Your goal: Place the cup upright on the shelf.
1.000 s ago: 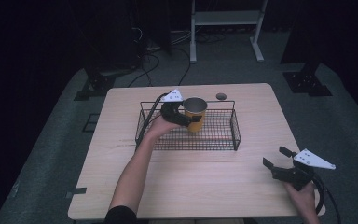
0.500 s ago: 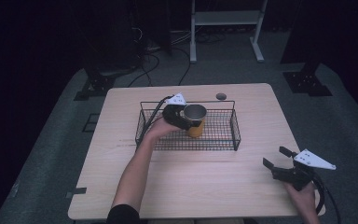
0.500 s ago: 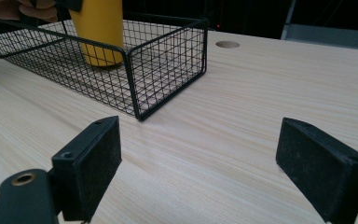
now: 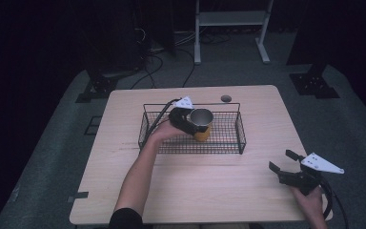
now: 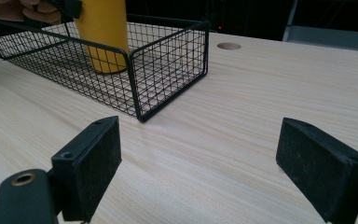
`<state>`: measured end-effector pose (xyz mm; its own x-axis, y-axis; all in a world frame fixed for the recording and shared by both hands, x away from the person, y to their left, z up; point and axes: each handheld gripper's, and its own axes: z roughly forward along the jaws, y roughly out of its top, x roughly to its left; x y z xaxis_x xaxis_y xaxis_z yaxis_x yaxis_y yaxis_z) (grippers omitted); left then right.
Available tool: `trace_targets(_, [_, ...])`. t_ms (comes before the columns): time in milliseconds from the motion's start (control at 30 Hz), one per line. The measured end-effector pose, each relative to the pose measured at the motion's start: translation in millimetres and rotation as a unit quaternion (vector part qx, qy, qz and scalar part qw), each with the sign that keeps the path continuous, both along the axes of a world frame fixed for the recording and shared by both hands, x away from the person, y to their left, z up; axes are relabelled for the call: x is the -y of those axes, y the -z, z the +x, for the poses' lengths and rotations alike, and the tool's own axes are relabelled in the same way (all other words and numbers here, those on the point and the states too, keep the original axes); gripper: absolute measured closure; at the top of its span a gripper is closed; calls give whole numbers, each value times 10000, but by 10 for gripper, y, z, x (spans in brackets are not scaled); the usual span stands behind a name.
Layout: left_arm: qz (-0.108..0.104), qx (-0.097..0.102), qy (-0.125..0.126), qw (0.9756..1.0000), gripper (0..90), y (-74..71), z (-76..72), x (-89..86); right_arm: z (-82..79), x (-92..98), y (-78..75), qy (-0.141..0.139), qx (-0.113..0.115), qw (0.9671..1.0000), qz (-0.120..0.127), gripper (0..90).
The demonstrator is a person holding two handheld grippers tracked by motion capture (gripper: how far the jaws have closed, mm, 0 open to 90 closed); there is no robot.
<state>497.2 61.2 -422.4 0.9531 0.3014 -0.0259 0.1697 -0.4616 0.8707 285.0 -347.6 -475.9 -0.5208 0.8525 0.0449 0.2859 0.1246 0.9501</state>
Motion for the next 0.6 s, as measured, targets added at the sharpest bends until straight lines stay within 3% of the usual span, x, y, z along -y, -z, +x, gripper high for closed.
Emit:
trace_targets(133, [68, 79, -63, 9999, 40, -28, -19, -8, 1, -9, 0, 20, -22, 10000, -23, 130])
trace_targets(600, [-220, 166, -177, 9995, 11, -147, -80, -110, 4, -17, 1, 44, -28, 10000, -56, 129])
